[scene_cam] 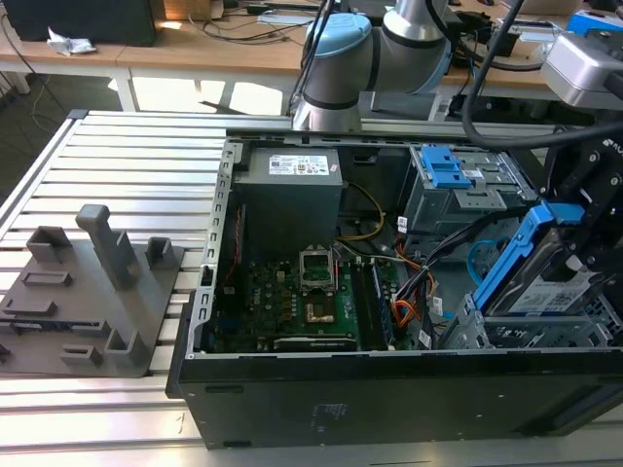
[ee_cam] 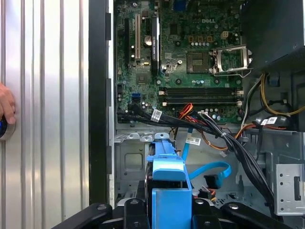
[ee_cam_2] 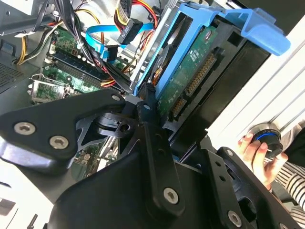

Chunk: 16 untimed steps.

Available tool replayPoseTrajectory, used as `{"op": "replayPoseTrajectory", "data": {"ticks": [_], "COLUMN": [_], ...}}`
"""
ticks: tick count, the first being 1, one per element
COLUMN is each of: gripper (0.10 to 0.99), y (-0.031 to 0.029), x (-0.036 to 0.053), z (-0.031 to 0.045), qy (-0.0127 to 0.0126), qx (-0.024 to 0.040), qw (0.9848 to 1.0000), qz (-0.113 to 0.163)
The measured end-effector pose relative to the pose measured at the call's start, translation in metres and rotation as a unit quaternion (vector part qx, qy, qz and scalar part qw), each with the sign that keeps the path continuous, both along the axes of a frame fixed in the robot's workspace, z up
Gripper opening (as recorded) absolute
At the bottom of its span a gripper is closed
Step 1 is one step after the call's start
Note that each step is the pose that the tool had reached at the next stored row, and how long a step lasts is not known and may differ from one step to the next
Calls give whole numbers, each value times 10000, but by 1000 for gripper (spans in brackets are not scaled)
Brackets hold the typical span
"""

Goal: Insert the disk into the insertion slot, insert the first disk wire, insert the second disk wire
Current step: 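Insert the disk into the insertion slot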

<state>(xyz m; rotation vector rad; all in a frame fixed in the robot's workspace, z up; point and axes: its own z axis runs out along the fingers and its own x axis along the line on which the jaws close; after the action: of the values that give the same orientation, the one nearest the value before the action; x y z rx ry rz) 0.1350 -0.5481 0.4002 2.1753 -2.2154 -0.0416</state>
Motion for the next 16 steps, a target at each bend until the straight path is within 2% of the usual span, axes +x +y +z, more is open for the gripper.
{"op": "replayPoseTrajectory", "data": {"ticks": [11,16], "gripper": [357,357], "y": [0,0], "x": [0,0], "z": [-87,-103], "qy": [0,0], "qx": [0,-1], "qw": [10000,10000], "qz": [0,0]}}
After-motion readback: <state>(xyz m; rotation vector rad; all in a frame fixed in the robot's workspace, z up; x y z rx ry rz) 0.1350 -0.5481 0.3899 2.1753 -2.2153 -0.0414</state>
